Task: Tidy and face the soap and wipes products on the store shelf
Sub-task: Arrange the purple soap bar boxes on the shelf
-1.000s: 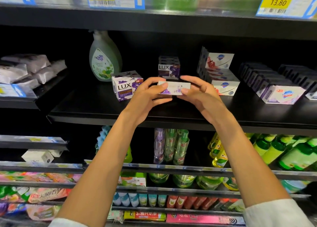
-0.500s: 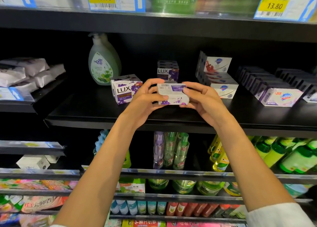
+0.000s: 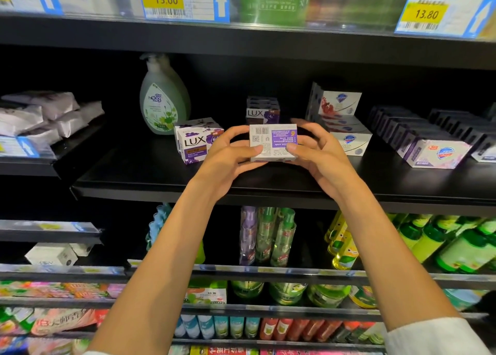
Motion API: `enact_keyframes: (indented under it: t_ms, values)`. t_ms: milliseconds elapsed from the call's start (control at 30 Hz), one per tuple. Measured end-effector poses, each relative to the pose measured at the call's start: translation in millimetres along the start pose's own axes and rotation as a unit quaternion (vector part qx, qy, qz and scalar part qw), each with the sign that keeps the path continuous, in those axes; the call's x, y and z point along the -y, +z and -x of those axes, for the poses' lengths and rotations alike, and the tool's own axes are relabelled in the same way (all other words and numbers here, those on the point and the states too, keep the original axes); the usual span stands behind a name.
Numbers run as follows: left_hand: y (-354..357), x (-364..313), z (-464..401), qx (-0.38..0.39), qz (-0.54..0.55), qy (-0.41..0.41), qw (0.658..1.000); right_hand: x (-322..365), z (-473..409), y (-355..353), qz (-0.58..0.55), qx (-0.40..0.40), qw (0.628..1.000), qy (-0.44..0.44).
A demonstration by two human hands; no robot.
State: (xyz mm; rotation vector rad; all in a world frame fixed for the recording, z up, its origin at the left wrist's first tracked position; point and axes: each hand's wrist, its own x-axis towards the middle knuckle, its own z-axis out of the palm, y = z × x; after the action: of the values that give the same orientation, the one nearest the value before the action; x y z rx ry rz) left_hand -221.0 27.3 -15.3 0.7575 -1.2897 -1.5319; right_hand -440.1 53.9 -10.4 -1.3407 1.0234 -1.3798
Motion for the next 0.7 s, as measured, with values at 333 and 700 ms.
enact_keyframes:
  t_ms: [333, 700]
  values:
    - [1.0, -1.7, 3.3, -0.004, -0.021, 0.013, 1.000, 1.2, 1.3, 0.4, 0.021, 0.017, 0.999, 0.022]
    - [5.8, -2.8, 1.9, -0.023, -0.016, 0.001, 1.000, 0.9, 1.6, 2.3, 0.034, 0.000, 0.999, -0.007]
